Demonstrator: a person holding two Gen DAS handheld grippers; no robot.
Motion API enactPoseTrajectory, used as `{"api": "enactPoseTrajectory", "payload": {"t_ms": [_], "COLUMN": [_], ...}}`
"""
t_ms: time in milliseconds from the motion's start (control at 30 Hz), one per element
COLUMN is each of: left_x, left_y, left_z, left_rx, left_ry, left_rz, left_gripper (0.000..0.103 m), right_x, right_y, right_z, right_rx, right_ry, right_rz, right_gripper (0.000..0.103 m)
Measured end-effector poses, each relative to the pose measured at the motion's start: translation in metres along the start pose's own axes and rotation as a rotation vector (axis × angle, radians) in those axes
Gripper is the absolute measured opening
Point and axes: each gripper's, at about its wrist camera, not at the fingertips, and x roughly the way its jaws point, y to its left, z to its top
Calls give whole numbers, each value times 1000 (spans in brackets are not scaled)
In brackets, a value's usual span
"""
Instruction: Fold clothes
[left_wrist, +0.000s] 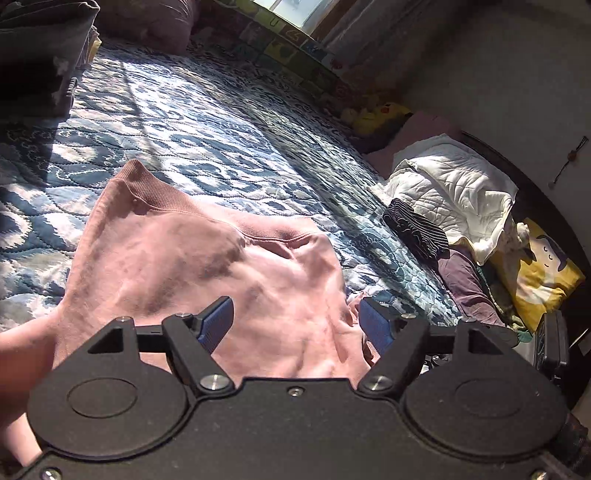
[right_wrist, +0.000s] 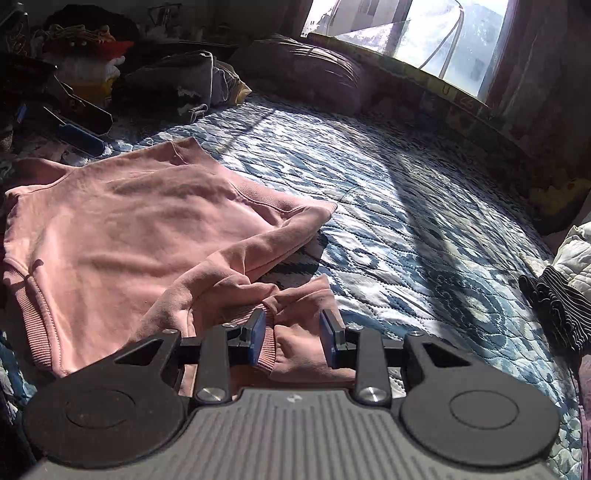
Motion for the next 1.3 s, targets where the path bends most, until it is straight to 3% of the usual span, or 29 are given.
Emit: {"api": "enactPoseTrajectory", "payload": {"t_ms": [133, 300, 433, 500, 533, 633, 733, 800, 867, 900, 967, 1033, 1067, 1167, 1300], "left_x": [5, -1, -10, -12, -10, -10, -13, -13, -12, -12, -11, -11, -10, -9, -7], "left_y": [4, 24, 40, 49, 54, 63, 62, 60, 59, 59, 60, 60, 61, 61, 62], "left_z": [-41, -72, -77, -78, -78, -77, -76, -76, -77, -77, -77, -78, -78, -78, -78], "left_rx": [-69, -161, -240, -296, -333, -411, -408, -393, -384, -381, -382, -387, -389, -391, -397], "left_ry": [102, 146, 104, 84, 90, 91, 91, 96, 99, 100, 98, 95, 95, 100, 100], "left_rz": [-62, -141, -257, -333, -354, -403, -430, -424, -418, -416, -415, -415, -415, -413, -412], "left_gripper": [74, 75, 75, 75, 76, 76, 76, 76, 76, 76, 76, 76, 76, 76, 76], "right_x": [6, 24, 31, 30, 27, 3, -15, -13, -4, 1, 5, 8, 10, 12, 7], "right_y": [40, 68, 61, 42, 29, -26, -105, -158, -185, -195, -195, -181, -176, -157, -117], "right_z": [-11, -15, -4, 3, 7, 10, -8, -35, -62, -77, -93, -104, -108, -115, -122], "right_rx": [-239, -460, -402, -255, -154, 169, 572, 848, 1036, 1116, 1176, 1216, 1228, 1285, 1409], "right_ry": [54, 85, 82, 83, 74, -45, -154, -176, -138, -117, -111, -110, -98, -66, -55], "right_rz": [-43, -100, -84, -28, 10, -5, -109, -186, -173, -150, -128, -117, -113, -90, 12], "right_gripper": [33, 33, 33, 22, 4, 4, 5, 11, 32, 33, 37, 50, 52, 52, 52]}}
